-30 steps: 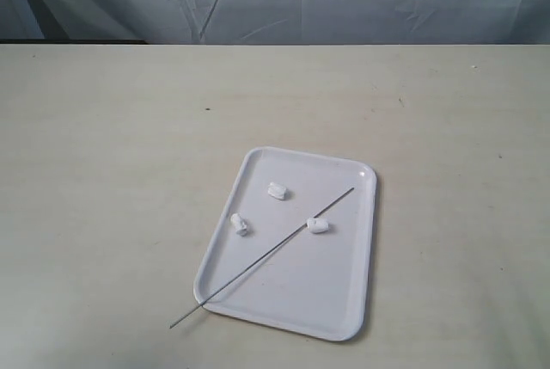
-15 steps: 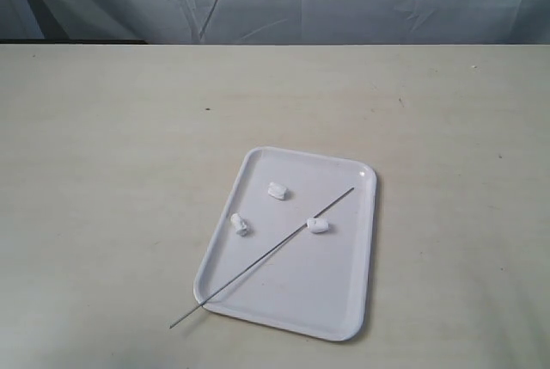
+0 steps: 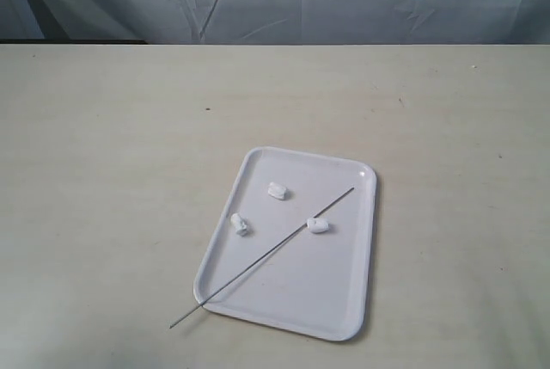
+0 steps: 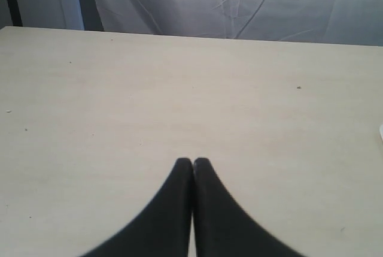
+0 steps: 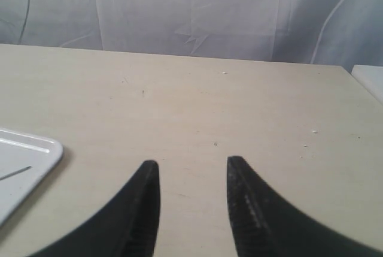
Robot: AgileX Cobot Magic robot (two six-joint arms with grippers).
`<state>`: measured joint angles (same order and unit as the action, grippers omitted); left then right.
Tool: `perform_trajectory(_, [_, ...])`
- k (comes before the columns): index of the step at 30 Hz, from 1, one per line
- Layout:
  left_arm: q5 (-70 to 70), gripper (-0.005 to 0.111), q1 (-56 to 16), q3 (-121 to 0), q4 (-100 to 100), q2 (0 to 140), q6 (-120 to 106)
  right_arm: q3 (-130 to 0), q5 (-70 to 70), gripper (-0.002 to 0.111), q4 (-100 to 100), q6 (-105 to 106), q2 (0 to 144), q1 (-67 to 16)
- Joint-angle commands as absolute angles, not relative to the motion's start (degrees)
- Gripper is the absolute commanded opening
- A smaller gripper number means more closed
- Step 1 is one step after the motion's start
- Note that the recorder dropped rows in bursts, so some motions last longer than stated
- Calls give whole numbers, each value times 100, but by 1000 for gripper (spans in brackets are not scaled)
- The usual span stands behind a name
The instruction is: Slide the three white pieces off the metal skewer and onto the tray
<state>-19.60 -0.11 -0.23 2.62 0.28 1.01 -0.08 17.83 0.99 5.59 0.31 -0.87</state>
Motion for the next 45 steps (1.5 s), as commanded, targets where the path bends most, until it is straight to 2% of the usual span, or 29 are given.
perform_trajectory(1, [-1939,0,-15,0,254,0,101,0,1705,37,-36,579,0,-63])
perform_trajectory(10, [-1939,0,-15,0,254,0,101,0,1705,37,-1078,579,0,-63])
perform_trajectory(35, [-1926,0,-15,0,254,0,89,0,1766,36,-48,578,0,-63])
perform_trajectory(37, [-1926,0,-15,0,254,0,89,0,1766,31,130,578,0,-63])
perform_trajectory(39, [-1926,0,-15,0,254,0,89,0,1766,6,144,578,0,-63])
perform_trajectory(40, [-1926,0,-15,0,254,0,89,0,1766,0,144,578,0,-63])
perform_trajectory(45, [-1926,0,-15,0,254,0,89,0,1766,-1,245,578,0,-63])
